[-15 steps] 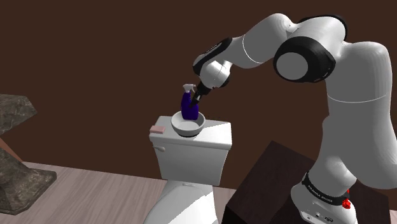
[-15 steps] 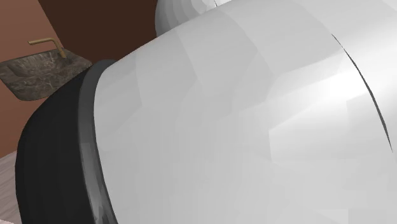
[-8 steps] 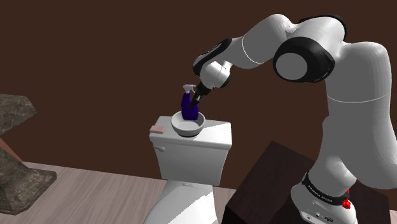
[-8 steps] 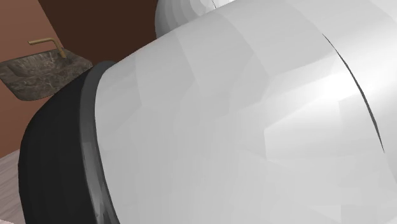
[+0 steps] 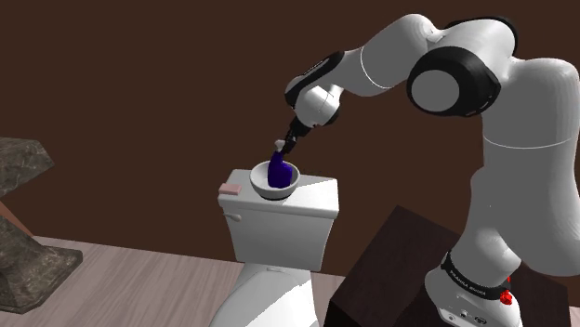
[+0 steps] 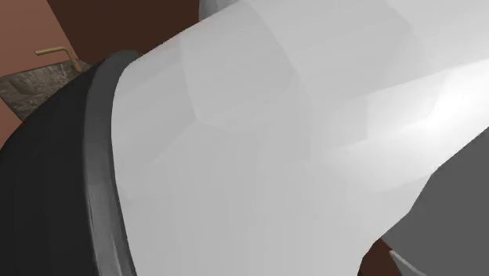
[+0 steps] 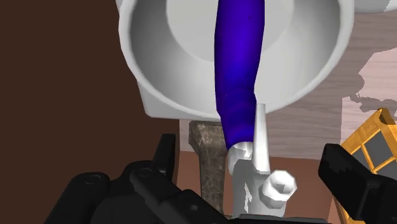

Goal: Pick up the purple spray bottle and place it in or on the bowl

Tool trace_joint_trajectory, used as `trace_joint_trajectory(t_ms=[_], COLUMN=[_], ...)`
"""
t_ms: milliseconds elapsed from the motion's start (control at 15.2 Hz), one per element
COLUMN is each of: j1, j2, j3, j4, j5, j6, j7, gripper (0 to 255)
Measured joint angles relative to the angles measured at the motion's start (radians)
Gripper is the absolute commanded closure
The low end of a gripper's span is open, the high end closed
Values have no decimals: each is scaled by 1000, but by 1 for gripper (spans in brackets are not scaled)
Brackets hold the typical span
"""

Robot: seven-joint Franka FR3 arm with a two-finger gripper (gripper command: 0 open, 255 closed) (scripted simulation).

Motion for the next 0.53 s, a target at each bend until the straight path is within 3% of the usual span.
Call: trace_joint_trajectory(t_ms=[198, 528], j1=[25, 31], j2=[-74, -87], j3=[-42, -50], j4=[-41, -46], j5=[-67, -84], j6=[-9, -12], j7=[30, 40], gripper=[0, 0])
